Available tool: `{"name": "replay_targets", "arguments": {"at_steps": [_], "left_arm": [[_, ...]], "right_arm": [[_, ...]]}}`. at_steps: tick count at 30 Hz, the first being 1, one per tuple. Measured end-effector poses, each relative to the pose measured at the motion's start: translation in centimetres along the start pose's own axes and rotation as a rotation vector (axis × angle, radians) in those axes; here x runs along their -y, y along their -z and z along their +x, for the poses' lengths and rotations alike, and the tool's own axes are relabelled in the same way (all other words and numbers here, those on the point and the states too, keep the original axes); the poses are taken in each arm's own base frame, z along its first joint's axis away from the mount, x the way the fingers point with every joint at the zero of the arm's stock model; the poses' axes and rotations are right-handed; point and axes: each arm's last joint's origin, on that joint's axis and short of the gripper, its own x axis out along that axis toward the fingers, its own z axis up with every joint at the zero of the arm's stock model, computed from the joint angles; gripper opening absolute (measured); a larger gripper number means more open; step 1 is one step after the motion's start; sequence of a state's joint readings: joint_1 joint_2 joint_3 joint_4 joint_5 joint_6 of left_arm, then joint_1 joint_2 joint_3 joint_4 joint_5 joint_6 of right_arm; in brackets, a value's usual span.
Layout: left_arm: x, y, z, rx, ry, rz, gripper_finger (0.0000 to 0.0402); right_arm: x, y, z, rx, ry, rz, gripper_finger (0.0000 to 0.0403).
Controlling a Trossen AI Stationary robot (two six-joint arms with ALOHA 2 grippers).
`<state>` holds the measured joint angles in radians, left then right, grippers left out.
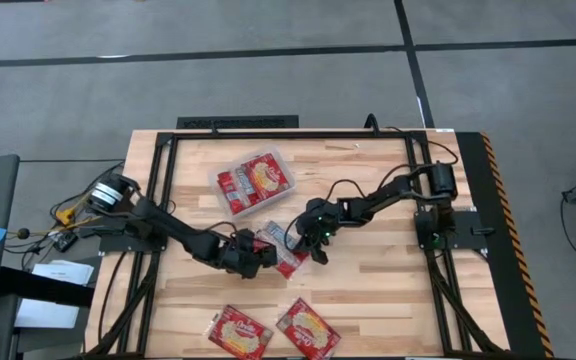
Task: Sort popcorn bags into baskets
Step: Put the top red popcorn bag into the transparent bin
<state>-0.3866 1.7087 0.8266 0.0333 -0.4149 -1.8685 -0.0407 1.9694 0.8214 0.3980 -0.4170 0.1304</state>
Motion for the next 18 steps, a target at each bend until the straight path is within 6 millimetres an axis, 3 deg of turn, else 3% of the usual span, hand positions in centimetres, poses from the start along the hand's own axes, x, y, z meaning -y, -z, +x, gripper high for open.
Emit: {"name": "replay_targets", "arguments": {"at_steps": [8, 18], "left_arm": [[-0.9, 0.5, 1.1, 0.014, -0.024, -0.062, 0.0237], [-1.7, -0.5, 2.9, 0.097, -0.054, -0.11, 0.0245]], "right_arm": [[0.0, -0.2, -0.3, 0.008, 0.049, 0.027, 0.002], [0.0, -0.2, -0.3, 0.014, 0.051, 0.024, 0.0027]]}}
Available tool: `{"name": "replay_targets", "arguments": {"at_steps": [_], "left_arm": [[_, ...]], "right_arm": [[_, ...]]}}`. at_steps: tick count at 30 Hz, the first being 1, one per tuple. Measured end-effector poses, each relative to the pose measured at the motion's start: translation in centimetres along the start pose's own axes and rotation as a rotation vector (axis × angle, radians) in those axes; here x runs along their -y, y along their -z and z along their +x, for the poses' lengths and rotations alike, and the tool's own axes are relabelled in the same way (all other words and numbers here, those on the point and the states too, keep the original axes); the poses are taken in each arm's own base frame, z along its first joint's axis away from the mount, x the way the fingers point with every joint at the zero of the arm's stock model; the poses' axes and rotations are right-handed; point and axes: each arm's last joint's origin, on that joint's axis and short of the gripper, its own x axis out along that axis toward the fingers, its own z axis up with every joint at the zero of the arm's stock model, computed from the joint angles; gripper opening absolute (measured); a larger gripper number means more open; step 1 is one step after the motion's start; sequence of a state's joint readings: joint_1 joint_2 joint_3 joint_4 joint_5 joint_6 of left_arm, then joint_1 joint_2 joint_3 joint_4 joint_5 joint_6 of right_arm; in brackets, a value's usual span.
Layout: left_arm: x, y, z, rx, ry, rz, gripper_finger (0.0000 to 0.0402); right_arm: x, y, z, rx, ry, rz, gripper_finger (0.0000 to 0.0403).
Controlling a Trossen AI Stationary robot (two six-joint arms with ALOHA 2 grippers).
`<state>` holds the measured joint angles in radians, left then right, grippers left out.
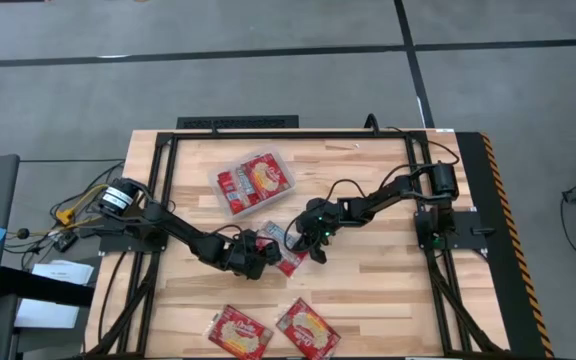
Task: Sort popcorn bags into baskets
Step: Put the top red popcorn bag into the transparent bin
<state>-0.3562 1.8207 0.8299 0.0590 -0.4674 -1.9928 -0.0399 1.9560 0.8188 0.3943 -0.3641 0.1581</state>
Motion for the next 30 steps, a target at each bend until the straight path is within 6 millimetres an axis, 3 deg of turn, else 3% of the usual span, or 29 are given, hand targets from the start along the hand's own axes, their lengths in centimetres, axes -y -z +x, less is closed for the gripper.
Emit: {"name": "replay_targets", "arguments": {"at_steps": [3, 6, 14, 19, 24, 30], "left_arm": [[0.0, 0.1, 0.5, 0.008, 0.019, -0.016, 0.024], [-0.1, 0.0, 0.6, 0.011, 0.017, -0.014, 0.0209], [-0.3, -0.1, 0.8, 0.035, 0.008, -0.013, 0.0019], [-0.2, -0.1, 0.7, 0.032, 0.013, -0.018, 0.0016], [0.7, -0.1, 0.0, -0.001, 0.066, -0.008, 0.0003], [3.1, -0.7, -3.1, -0.046, 0.169, 0.048, 0.0]], "right_arm": [[-0.1, 0.0, 0.0, -0.002, -0.003, 0.002, 0.0027], [-0.2, 0.0, 0.1, 0.0, -0.006, -0.003, 0.0018], [-0.4, 0.1, 0.1, -0.002, -0.01, 0.01, 0.0027], [-0.6, -0.2, -0.3, -0.009, -0.041, 0.031, 0.0027], [-1.1, -1.5, -3.2, -0.031, -0.038, 0.036, 0.0015], [-2.1, -3.8, -9.4, -0.006, 0.022, -0.038, 0.003]]}}
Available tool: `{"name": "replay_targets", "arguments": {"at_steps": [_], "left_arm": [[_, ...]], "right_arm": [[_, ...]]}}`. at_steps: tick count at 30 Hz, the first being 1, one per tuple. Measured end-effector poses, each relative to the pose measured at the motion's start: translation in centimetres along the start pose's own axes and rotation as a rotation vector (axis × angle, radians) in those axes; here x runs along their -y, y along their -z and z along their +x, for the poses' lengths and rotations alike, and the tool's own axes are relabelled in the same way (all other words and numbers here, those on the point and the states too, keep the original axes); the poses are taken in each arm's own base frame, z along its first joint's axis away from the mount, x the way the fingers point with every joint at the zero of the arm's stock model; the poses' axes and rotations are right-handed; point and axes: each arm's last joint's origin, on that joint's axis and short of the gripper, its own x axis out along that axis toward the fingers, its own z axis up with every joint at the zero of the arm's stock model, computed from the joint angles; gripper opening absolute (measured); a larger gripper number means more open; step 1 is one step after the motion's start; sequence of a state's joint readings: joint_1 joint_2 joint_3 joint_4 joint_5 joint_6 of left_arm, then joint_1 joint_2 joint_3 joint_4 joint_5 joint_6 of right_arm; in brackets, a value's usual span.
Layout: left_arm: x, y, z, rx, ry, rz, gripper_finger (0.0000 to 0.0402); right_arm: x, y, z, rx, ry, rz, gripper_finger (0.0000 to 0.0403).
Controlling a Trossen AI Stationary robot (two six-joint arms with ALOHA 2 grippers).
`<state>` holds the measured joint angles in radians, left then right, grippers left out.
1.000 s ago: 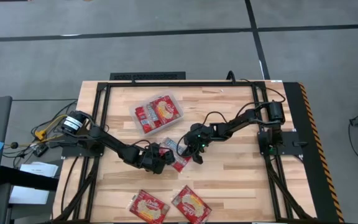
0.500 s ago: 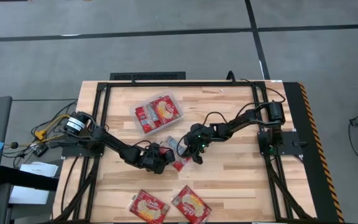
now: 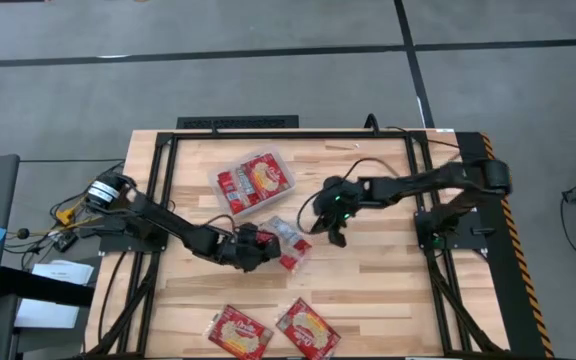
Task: Sort popcorn bags into baskets
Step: Put the top red popcorn bag into the transparent bin
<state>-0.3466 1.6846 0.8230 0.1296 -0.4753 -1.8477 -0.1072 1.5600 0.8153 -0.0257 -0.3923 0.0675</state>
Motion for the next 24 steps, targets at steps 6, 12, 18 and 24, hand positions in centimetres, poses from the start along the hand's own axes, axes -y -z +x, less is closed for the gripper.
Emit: {"name": "replay_targets", "arguments": {"at_steps": [6, 12, 18, 24], "left_arm": [[3.3, -1.6, -4.4, -0.027, 0.113, 0.08, 0.0], [3.1, -6.8, -8.9, 0.029, -0.088, 0.239, 0.0], [2.7, -12.0, -12.2, 0.119, -0.202, 0.357, 0.0], [1.7, -15.1, -12.6, 0.147, -0.324, 0.461, 0.0]], "right_arm": [[-0.7, -1.5, -6.1, 0.101, 0.176, -0.059, 0.0038], [-0.5, -2.1, -8.9, 0.19, 0.283, -0.066, 0.0021], [0.1, -1.9, -8.6, 0.168, 0.294, -0.042, 0.0018], [0.4, -1.6, -7.1, 0.118, 0.278, -0.035, 0.0038]]}}
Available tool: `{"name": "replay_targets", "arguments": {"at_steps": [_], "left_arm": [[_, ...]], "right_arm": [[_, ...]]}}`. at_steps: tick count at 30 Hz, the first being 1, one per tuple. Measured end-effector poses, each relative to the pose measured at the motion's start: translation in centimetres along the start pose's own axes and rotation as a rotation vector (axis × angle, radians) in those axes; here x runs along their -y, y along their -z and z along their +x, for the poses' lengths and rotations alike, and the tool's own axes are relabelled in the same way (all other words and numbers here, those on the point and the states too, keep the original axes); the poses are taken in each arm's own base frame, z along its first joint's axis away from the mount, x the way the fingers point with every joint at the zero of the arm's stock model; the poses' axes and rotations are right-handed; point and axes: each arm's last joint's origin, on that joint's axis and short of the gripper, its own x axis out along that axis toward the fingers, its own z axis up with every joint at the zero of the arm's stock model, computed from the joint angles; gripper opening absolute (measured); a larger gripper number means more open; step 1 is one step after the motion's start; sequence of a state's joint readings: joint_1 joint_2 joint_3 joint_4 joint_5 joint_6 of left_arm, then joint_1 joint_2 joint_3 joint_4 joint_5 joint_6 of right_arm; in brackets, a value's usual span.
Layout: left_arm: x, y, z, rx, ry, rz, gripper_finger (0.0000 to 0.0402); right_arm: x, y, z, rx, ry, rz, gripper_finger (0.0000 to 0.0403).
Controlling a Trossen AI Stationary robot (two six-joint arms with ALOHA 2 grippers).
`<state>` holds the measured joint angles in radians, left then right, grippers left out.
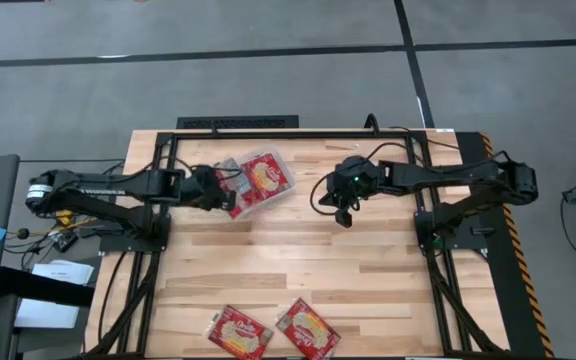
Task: Sort popcorn bags into baskets
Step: Put the top red popcorn bag into the transparent bin
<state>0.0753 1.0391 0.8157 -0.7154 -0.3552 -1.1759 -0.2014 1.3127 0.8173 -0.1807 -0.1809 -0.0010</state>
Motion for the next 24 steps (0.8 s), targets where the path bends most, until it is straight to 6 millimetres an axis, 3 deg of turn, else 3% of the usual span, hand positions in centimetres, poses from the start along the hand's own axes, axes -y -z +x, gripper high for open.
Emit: {"name": "replay_targets", "arguments": {"at_steps": [6, 13, 24], "left_arm": [[-0.7, -1.0, 2.0, -0.029, 0.014, 0.057, 0.0], [-2.6, -0.8, 3.8, -0.071, -0.009, 0.058, 0.0], [-3.5, -1.1, 4.6, -0.077, -0.001, 0.078, 0.0]], "right_arm": [[-0.2, 0.5, 1.1, -0.046, -0.011, 0.0, 0.0028], [-0.7, 0.6, 1.4, -0.056, -0.026, -0.009, 0.0017], [-0.6, 0.6, 1.4, -0.053, -0.024, -0.007, 0.0029]]}}
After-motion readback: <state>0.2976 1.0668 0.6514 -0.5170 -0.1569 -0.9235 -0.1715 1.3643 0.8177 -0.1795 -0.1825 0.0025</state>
